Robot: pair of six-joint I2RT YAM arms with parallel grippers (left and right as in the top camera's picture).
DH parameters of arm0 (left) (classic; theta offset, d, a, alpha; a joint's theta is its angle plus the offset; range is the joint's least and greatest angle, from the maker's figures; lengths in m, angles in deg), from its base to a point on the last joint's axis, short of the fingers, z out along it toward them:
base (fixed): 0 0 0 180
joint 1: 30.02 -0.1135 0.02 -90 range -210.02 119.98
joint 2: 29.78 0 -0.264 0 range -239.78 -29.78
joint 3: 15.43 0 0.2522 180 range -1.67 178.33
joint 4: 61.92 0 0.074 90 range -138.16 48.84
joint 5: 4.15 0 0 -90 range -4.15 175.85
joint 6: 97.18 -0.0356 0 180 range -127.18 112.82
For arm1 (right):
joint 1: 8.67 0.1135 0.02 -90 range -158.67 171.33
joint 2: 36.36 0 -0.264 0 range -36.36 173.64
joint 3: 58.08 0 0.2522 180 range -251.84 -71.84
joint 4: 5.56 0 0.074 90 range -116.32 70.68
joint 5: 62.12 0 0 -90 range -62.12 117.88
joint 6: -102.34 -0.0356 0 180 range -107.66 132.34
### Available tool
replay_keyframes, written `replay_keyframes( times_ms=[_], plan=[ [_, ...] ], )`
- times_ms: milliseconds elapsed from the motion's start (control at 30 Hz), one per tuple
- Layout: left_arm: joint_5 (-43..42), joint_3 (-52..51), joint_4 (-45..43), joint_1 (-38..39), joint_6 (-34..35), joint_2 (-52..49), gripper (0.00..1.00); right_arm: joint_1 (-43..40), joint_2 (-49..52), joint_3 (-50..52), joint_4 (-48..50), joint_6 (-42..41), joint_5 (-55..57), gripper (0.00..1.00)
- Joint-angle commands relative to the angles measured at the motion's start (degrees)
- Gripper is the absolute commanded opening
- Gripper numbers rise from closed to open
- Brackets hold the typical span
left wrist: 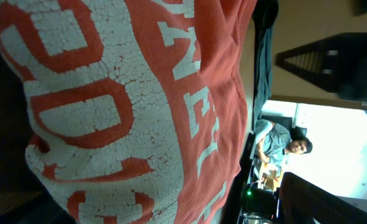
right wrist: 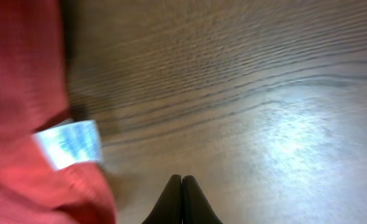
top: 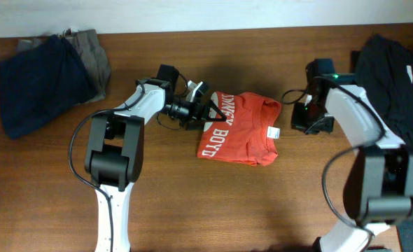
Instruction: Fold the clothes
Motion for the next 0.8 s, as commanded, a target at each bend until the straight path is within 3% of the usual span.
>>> replay_keyframes(
  times_ms=[0,167,767],
  plan=[
    [10.47,-1.27,-0.79,1.51,0.04,-2.82,0.99,0.37,4.79,0.39,0.9,-0.37,-1.57,0.04],
    [10.58,-1.27,-1.38,2.64,0.22,-2.82,0.99,0.94,7.87,0.42,3.02,-0.37,-7.74,0.04],
    [12.02,-1.27,-1.18,4.72,4.96,-2.82,0.99,5.09,10.34,0.42,6.84,-0.42,-10.99,0.04]
  ],
)
